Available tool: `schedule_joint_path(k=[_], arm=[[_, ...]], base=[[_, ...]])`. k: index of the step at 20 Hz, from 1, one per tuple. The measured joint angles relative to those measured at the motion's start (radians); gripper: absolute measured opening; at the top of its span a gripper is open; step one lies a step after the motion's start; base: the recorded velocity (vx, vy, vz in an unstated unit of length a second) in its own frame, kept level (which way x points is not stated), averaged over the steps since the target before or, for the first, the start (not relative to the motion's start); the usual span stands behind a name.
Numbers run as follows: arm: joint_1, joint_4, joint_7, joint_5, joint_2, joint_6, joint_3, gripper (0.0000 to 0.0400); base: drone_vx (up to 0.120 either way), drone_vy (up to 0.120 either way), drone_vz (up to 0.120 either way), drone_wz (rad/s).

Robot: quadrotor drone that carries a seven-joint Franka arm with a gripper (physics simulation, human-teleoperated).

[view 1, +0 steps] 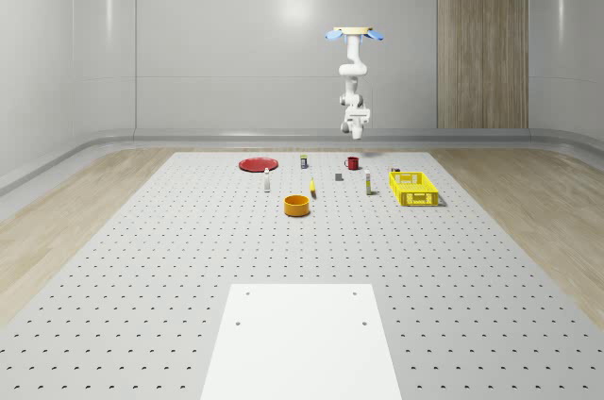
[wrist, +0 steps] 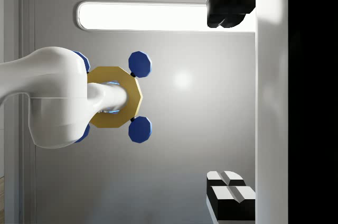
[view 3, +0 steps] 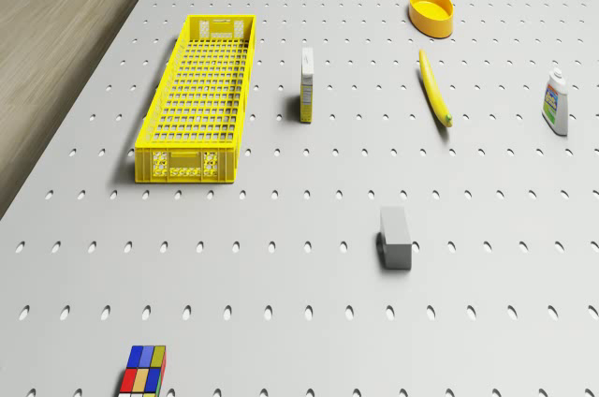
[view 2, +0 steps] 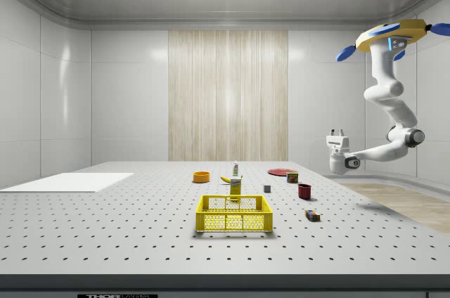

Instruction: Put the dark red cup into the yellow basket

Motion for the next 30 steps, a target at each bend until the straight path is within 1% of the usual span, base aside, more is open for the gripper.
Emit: schedule_joint_path(k=[19,25,30], arm=[[-0.007,-0.010,0.003,-0.027,-0.010,0.014,0.020,0.0400],[-0.018,-0.015,0.009,-0.076,-0.014,0.019,0.055,0.0400],[-0.040,-0.028,0.023,-0.178,-0.019,0.025,0.127,0.0400]], base=[[0.120,0.000,0.000,0.000],[0.000,0.000,0.000,0.000],[0.000,0.000,-0.024,0.000]])
